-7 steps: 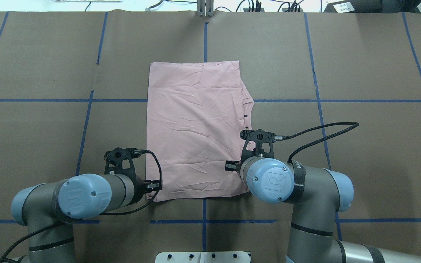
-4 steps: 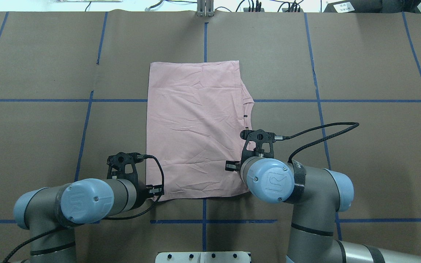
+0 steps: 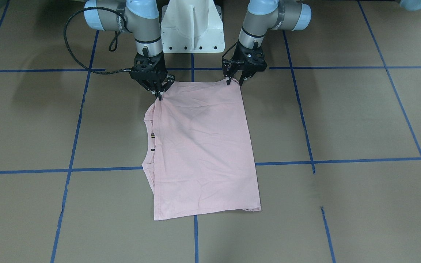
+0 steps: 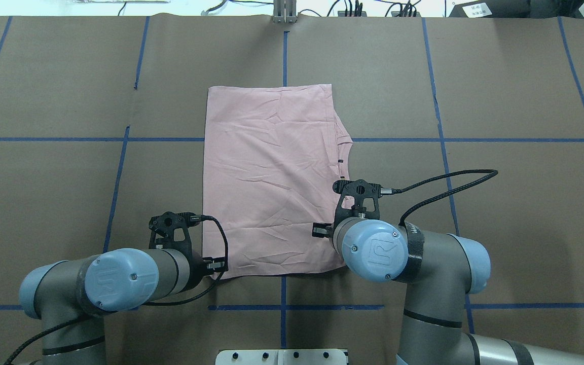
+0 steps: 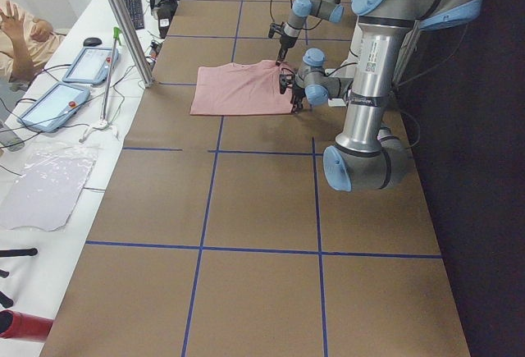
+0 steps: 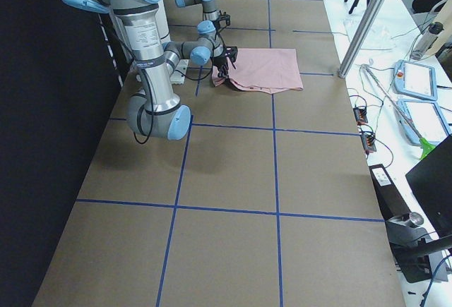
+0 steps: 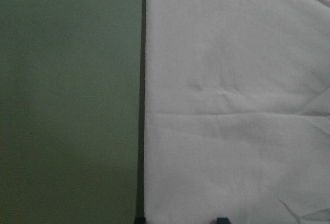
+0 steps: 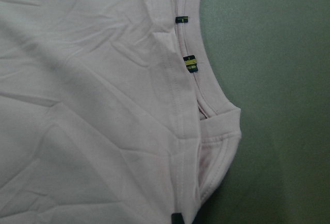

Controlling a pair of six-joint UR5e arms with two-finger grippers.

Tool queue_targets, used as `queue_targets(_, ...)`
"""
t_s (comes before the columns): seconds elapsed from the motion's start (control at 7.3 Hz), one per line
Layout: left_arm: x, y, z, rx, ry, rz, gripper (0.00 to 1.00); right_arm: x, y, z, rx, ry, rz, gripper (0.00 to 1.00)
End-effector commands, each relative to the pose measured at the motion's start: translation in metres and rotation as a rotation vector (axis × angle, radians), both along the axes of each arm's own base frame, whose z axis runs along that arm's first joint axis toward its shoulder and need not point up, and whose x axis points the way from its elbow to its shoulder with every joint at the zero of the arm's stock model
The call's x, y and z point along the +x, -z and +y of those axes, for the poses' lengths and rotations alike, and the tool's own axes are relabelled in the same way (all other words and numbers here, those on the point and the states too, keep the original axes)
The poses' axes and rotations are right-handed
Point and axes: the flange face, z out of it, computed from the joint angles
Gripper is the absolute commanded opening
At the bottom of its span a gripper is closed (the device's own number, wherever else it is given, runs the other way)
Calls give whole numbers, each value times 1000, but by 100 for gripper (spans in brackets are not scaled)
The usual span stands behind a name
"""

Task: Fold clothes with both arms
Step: 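Grasp the shirt's near edge with both grippers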

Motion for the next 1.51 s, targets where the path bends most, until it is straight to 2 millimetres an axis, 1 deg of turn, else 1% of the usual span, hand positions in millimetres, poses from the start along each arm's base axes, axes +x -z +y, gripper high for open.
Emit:
queue_targets(0.0,1,-1,1,0,-1,-4,55,0,0,0,0,0,0,0)
queue_targets(0.27,3,-5,1,-2,-2,-10,55,0,0,0,0,0,0,0)
queue_targets(0.41,5,-4,4,-1,-8,-8,55,0,0,0,0,0,0,0)
queue_targets(0.55,5,-4,5,-1,-10,-8,45,0,0,0,0,0,0,0)
queue_targets(0.69,6,-4,6,-1,-11,-8,26,0,0,0,0,0,0,0)
queue_targets(0.82,6,-5,6,-2,-11,-10,0,0,0,0,0,0,0,0)
queue_targets(1.1,4,-3,6,1,-12,-6,0,0,0,0,0,0,0,0)
queue_targets(1.23,1,3,6,6,-14,5,0,0,0,0,0,0,0,0)
queue_targets(1.37,-9,17,7,15,-20,30,0,7,7,0,3,-1,-18,0)
